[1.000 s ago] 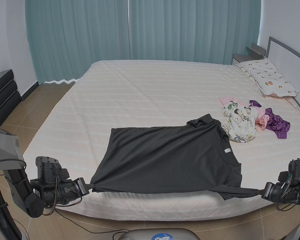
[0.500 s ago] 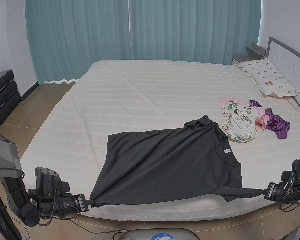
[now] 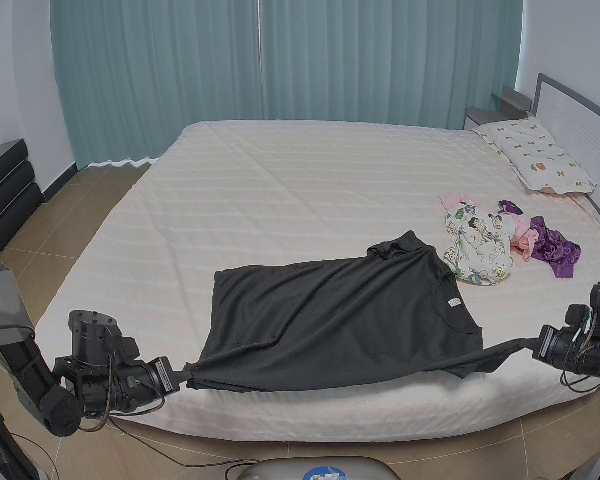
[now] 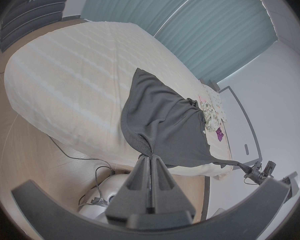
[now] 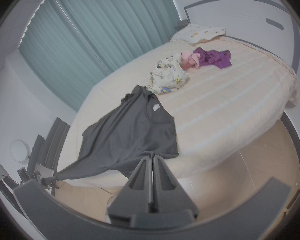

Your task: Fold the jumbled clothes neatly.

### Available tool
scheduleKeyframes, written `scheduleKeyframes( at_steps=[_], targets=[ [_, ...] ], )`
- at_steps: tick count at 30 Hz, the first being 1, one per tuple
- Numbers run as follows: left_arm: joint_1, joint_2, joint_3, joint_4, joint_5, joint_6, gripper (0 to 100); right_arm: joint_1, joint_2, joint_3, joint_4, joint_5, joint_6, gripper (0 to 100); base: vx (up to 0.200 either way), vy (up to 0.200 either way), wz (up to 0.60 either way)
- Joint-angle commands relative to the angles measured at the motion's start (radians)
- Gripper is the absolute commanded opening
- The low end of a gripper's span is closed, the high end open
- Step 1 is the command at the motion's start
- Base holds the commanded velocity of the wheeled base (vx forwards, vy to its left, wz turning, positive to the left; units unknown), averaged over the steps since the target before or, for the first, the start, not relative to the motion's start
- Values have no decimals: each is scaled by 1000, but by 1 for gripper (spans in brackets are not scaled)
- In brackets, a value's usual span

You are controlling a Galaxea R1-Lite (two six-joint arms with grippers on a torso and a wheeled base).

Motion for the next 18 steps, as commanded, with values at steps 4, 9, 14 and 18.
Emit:
scheduleKeyframes(
  at_steps=[4,9,14,18],
  targets=[
    [8,-35,-272,286,-2,-140,0,8,96,-226,46,21,20,0,0,0,0],
    [8,-47,-337,404,-9,-243,0,12,115,-300,55,21,45,0,0,0,0],
    [14,-81,-340,488,-11,-245,0,41,107,-305,118,21,42,0,0,0,0],
    [37,-114,-354,526,-13,-249,0,42,101,-288,156,21,31,0,0,0,0]
  ],
)
